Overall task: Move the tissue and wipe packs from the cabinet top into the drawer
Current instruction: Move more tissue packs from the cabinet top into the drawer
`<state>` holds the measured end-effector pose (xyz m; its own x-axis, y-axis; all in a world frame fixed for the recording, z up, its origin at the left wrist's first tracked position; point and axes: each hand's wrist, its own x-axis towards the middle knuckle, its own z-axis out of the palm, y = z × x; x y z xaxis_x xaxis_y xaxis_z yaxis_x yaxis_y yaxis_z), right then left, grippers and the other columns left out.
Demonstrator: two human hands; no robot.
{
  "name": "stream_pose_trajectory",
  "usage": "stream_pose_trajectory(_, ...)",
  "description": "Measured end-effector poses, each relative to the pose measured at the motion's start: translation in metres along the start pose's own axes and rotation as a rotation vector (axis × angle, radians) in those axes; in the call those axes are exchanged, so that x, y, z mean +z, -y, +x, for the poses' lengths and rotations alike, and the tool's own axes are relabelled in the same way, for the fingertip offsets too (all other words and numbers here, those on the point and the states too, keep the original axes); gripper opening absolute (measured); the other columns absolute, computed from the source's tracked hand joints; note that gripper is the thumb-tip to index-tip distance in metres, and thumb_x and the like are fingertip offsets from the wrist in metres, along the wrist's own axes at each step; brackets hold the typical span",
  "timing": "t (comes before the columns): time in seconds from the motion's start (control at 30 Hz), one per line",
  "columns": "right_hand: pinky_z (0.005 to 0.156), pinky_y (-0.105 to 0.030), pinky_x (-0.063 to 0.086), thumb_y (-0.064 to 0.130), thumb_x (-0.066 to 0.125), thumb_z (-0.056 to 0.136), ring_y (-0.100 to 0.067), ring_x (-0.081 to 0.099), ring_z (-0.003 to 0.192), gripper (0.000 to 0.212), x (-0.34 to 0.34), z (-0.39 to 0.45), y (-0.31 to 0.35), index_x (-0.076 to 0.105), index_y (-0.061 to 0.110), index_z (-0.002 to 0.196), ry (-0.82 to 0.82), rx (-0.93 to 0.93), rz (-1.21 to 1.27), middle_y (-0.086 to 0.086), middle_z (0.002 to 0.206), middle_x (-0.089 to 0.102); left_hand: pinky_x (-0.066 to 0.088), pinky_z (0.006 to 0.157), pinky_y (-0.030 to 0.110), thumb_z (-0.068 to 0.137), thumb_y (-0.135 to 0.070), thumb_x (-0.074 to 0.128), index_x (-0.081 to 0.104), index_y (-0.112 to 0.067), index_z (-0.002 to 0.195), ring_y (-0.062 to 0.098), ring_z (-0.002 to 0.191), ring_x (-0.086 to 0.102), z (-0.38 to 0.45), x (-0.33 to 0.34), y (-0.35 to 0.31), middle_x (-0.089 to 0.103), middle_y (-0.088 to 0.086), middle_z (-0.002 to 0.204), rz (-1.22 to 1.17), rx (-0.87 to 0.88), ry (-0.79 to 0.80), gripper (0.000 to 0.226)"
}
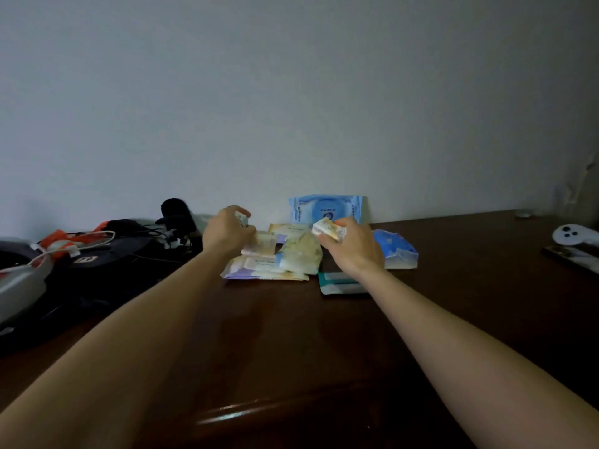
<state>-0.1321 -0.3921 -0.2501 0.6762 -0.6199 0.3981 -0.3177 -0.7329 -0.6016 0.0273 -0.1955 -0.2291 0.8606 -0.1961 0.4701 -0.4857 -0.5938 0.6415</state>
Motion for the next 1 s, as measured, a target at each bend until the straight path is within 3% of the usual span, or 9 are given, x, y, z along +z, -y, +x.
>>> stream_pose_trajectory(0.13, 0.076, -0.036, 0.046, 0.067, 0.060, 0.084, -0.023, 0.060, 0.107, 0.058, -0.010, -0.033, 0.012, 0.052, 0.034, 0.131, 0.029, -0.031, 0.024, -0.001, 0.125, 0.057, 0.059, 0.076, 0.037, 0.079, -0.019, 0.069, 0.071, -0.023, 0.101, 0.023, 0.085, 0.067, -0.046, -0.026, -0.008, 0.071, 0.004, 0.093, 0.012, -0.003, 0.050, 0.022)
stream_pose_trajectory(0.23, 0.082, -0.041, 0.054, 0.066, 0.061, 0.084, -0.021, 0.061, 0.106, 0.062, -0.018, -0.054, 0.018, 0.051, 0.033, 0.135, 0.106, -0.075, 0.096, 0.000, 0.126, 0.059, 0.057, 0.074, 0.034, 0.082, -0.017, 0.067, 0.072, -0.019, 0.100, 0.022, 0.087, 0.067, -0.076, -0.041, -0.006, 0.071, 0.004, 0.095, -0.026, -0.017, 0.074, 0.018)
stream_pose_trajectory(0.5, 0.083, -0.035, 0.048, 0.074, 0.054, 0.080, -0.023, 0.061, 0.112, 0.064, -0.010, -0.181, 0.051, 0.059, 0.024, 0.121, 0.222, -0.073, 0.436, 0.002, 0.117, 0.066, 0.054, 0.052, 0.028, 0.085, -0.007, 0.064, 0.066, -0.023, 0.094, 0.012, 0.056, 0.065, -0.220, -0.089, 0.002, 0.070, 0.011, 0.086, -0.490, -0.161, 0.021, 0.018)
stream_pose_trajectory(0.57, 0.087, -0.035, 0.051, 0.078, 0.052, 0.079, -0.021, 0.062, 0.115, 0.066, -0.006, -0.227, 0.055, 0.055, 0.031, 0.126, 0.237, -0.016, 0.578, 0.007, 0.122, 0.065, 0.055, 0.052, 0.026, 0.087, -0.006, 0.064, 0.067, -0.019, 0.101, 0.011, 0.062, 0.071, -0.268, -0.100, 0.009, 0.070, 0.009, 0.087, -0.760, -0.283, -0.019, 0.019)
stream_pose_trajectory(0.63, 0.084, -0.044, 0.058, 0.077, 0.056, 0.079, -0.011, 0.067, 0.100, 0.044, 0.000, -0.273, 0.054, 0.053, 0.048, 0.113, 0.220, -0.020, 0.685, 0.016, 0.111, 0.066, 0.058, 0.059, 0.030, 0.087, -0.009, 0.066, 0.067, -0.021, 0.105, 0.014, 0.072, 0.073, -0.316, -0.105, 0.018, 0.071, 0.008, 0.091, -0.901, -0.401, -0.065, 0.022)
stream_pose_trajectory(0.7, 0.076, -0.038, 0.060, 0.073, 0.061, 0.080, -0.002, 0.067, 0.090, 0.032, 0.013, -0.319, 0.042, 0.053, 0.053, 0.104, 0.186, -0.016, 0.765, 0.020, 0.102, 0.066, 0.060, 0.067, 0.034, 0.085, -0.016, 0.070, 0.069, -0.020, 0.104, 0.020, 0.081, 0.074, -0.368, -0.103, 0.034, 0.073, 0.009, 0.094, -0.994, -0.540, -0.048, 0.020)
stream_pose_trajectory(0.8, 0.070, -0.033, 0.060, 0.067, 0.067, 0.081, -0.006, 0.070, 0.092, 0.035, 0.045, -0.389, 0.002, 0.054, 0.050, 0.109, 0.279, 0.065, 0.832, 0.013, 0.107, 0.068, 0.057, 0.080, 0.044, 0.074, -0.036, 0.082, 0.072, -0.013, 0.108, 0.031, 0.094, 0.072, -0.450, -0.092, 0.073, 0.074, 0.015, 0.103, -1.129, -0.807, 0.186, 0.042)
stream_pose_trajectory(0.87, 0.059, -0.029, 0.059, 0.064, 0.067, 0.082, -0.008, 0.069, 0.090, 0.038, 0.070, -0.431, -0.034, 0.053, 0.046, 0.113, 0.425, 0.197, 0.755, 0.011, 0.111, 0.065, 0.057, 0.086, 0.047, 0.065, -0.036, 0.090, 0.069, -0.014, 0.117, 0.033, 0.100, 0.070, -0.498, -0.081, 0.105, 0.072, 0.017, 0.111, -1.082, -0.972, 0.326, 0.060)
stream_pose_trajectory(1.0, 0.049, -0.026, 0.051, 0.055, 0.069, 0.086, -0.011, 0.066, 0.088, 0.039, 0.121, -0.482, -0.097, 0.056, 0.035, 0.117, 0.691, 0.505, 0.637, 0.005, 0.116, 0.063, 0.059, 0.060, 0.034, 0.076, -0.003, 0.079, 0.067, -0.011, 0.122, 0.030, 0.091, 0.071, -0.560, -0.045, 0.157, 0.072, 0.018, 0.107, -1.004, -1.273, 0.399, 0.049)
